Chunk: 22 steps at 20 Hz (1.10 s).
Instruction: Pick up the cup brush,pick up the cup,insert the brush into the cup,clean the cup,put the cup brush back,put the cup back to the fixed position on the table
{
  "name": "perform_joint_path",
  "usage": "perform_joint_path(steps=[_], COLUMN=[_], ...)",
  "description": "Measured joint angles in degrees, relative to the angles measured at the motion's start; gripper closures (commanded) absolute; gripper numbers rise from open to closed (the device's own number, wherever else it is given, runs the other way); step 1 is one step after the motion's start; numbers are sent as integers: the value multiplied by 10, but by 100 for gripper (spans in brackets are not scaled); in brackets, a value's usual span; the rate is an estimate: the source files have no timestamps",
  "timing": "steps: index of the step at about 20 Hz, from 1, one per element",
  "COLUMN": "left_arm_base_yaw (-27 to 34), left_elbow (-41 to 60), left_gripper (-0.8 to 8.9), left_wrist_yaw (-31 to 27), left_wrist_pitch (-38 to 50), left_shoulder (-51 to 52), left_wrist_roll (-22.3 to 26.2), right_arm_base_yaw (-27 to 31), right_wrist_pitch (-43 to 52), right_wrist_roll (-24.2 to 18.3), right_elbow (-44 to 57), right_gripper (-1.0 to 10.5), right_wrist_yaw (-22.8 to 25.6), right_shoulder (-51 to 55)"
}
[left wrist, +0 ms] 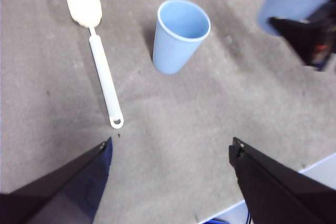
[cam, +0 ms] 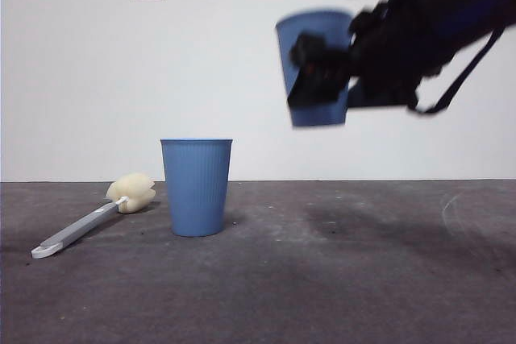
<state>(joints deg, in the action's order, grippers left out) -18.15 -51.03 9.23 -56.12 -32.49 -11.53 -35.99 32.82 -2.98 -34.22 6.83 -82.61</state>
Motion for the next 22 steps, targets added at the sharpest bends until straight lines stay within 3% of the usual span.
perform_joint_path(steps=[5,11,22], left_arm_base_yaw=[0,0,0], left_elbow=[0,0,0], left_gripper=[437,438,438], left_wrist_yaw=[0,0,-1], left_wrist_pitch=[-14,-14,-14], left_shoulder=[0,0,-4], left_wrist_roll=[10,21,22], right_arm_base_yaw=[20,84,83], right_wrist_pitch=[95,162,199], right_wrist_roll=[-14,-13,6], right_elbow=[1,1,2], right_gripper=[959,959,959], right_wrist_yaw=[-14,-45,-75], right_shoulder=[-118,-199,-263])
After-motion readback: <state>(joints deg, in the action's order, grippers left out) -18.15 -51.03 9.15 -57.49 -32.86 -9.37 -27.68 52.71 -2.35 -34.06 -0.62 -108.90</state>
